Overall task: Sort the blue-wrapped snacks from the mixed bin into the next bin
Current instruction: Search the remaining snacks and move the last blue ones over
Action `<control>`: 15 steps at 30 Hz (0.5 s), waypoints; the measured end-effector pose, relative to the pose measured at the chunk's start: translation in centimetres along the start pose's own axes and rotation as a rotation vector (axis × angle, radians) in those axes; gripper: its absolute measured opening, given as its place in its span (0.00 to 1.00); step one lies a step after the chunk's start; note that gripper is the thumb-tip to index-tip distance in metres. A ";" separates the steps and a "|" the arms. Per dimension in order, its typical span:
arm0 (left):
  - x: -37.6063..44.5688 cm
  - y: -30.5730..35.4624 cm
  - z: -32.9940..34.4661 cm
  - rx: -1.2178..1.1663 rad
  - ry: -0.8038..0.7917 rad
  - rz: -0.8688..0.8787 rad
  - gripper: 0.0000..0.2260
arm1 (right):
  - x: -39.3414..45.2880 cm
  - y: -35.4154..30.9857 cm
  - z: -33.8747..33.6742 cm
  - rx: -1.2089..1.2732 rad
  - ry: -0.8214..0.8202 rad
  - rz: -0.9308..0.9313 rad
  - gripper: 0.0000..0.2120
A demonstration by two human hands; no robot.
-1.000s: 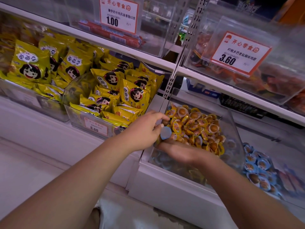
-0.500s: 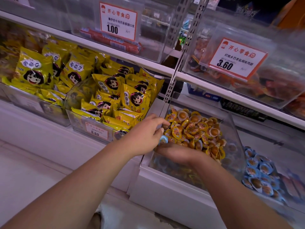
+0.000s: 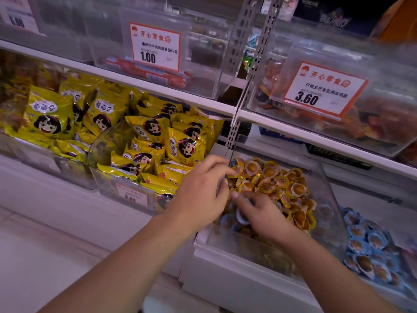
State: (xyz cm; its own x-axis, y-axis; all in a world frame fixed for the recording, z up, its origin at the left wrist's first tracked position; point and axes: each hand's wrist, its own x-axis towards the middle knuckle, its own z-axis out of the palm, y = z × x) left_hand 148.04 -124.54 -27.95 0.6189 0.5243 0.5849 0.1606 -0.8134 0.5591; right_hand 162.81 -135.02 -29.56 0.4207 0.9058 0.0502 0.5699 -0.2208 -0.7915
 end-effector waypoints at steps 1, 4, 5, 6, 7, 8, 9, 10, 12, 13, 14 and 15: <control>0.1 0.6 -0.1 -0.024 0.097 0.037 0.10 | 0.0 -0.1 -0.9 0.168 0.147 0.090 0.22; -0.1 3.0 0.8 -0.190 0.193 0.081 0.10 | 0.3 0.1 -3.9 1.037 0.281 0.419 0.20; -0.2 3.8 1.7 -0.250 0.144 0.048 0.10 | 0.2 0.1 -4.7 1.238 0.266 0.446 0.20; -0.3 4.7 2.8 -0.305 0.073 -0.019 0.10 | 0.0 0.2 -5.4 1.360 0.277 0.444 0.21; -0.3 5.8 3.9 -0.377 0.014 -0.121 0.12 | -0.3 0.1 -5.8 1.429 0.291 0.424 0.22; -0.3 6.9 5.2 -0.491 -0.015 -0.283 0.13 | -0.8 0.0 -6.0 1.486 0.293 0.392 0.24; 0.0 8.2 6.3 -0.694 -0.018 -0.525 0.14 | -1.3 0.0 -6.1 1.534 0.272 0.353 0.25; 0.5 9.0 7.3 -0.961 -0.008 -0.788 0.14 | -1.8 0.0 -6.2 1.576 0.247 0.306 0.25; 1.5 10.4 9.0 -1.441 -0.010 -1.142 0.19 | -2.2 0.1 -6.0 1.622 0.230 0.251 0.24; 2.0 10.8 9.8 -1.570 0.013 -1.180 0.21 | -2.1 0.2 -5.8 1.648 0.261 0.244 0.24; 2.4 10.8 10.4 -1.641 0.051 -1.172 0.21 | -1.7 0.3 -5.7 1.680 0.318 0.248 0.23; 2.8 10.8 10.6 -1.688 0.072 -1.142 0.20 | -1.3 0.3 -5.5 1.700 0.384 0.252 0.20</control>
State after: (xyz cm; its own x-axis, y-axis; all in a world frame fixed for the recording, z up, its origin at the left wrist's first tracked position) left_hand 159.66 -134.51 -26.55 0.7421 0.5638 -0.3625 -0.3793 0.7991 0.4665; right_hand 166.35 -138.24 -26.51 0.6445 0.7284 -0.2325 -0.7246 0.4849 -0.4897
